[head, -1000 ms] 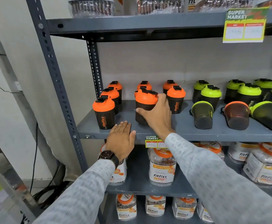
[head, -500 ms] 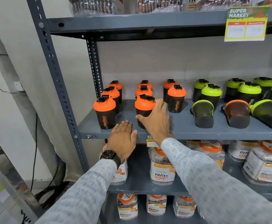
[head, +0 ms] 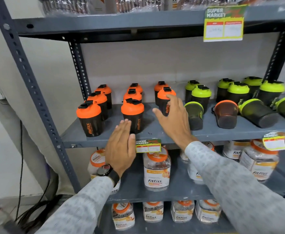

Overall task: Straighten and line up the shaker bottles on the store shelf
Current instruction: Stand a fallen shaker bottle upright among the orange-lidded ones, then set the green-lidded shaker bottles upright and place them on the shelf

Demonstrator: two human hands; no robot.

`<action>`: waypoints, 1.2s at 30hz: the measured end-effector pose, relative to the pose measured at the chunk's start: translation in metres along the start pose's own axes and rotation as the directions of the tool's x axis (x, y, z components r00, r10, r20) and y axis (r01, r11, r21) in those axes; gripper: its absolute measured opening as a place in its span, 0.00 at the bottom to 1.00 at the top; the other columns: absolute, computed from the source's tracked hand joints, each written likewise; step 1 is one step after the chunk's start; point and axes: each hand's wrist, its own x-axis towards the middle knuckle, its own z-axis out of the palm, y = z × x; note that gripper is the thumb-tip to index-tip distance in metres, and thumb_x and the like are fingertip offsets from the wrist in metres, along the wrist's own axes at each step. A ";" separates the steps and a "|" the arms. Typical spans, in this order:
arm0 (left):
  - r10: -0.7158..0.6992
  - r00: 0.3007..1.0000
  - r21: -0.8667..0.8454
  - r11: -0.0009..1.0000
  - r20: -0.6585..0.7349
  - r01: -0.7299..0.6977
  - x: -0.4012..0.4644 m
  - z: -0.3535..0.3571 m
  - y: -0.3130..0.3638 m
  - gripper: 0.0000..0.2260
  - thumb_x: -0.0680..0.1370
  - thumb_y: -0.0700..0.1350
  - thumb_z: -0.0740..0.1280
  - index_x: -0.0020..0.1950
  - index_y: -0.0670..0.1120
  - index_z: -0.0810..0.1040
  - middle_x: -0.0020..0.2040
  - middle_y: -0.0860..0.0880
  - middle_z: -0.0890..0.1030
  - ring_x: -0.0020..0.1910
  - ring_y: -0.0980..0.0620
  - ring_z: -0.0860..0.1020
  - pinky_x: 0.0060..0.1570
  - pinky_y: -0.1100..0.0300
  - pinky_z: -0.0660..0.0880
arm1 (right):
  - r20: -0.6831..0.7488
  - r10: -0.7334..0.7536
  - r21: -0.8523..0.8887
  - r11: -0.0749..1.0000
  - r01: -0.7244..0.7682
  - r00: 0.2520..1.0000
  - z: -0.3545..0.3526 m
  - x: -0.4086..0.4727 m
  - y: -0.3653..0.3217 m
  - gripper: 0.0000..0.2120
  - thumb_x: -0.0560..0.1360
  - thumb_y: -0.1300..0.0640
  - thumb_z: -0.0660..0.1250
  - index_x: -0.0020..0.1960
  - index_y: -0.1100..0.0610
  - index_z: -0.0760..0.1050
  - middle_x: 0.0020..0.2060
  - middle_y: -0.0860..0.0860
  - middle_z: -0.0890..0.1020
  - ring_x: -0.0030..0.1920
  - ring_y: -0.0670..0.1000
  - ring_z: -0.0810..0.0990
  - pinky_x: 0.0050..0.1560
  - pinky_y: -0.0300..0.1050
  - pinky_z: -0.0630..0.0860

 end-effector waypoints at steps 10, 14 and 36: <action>-0.010 0.897 0.195 0.977 0.442 -0.085 0.042 0.084 0.079 0.27 0.86 0.54 0.49 0.80 0.42 0.66 0.80 0.42 0.68 0.81 0.46 0.62 0.82 0.51 0.54 | -0.021 0.090 -0.141 0.986 -0.093 0.996 -0.089 0.050 0.085 0.25 0.77 0.49 0.72 0.70 0.58 0.72 0.63 0.59 0.77 0.64 0.62 0.76 0.62 0.54 0.72; -0.118 0.852 0.326 0.943 0.510 -0.065 0.045 0.099 0.074 0.28 0.86 0.55 0.48 0.78 0.41 0.69 0.78 0.40 0.70 0.79 0.43 0.66 0.80 0.47 0.57 | -0.017 0.231 -0.292 0.929 -0.226 0.973 -0.118 0.061 0.122 0.28 0.77 0.48 0.72 0.71 0.60 0.71 0.66 0.63 0.75 0.66 0.68 0.72 0.64 0.59 0.70; -0.193 0.806 0.364 0.931 0.560 -0.030 0.048 0.086 0.075 0.27 0.86 0.59 0.46 0.76 0.46 0.71 0.78 0.44 0.71 0.78 0.45 0.68 0.79 0.49 0.60 | 0.202 0.793 0.180 0.546 -0.818 0.574 -0.136 0.075 0.188 0.35 0.66 0.41 0.79 0.65 0.56 0.73 0.60 0.57 0.81 0.54 0.59 0.82 0.44 0.50 0.76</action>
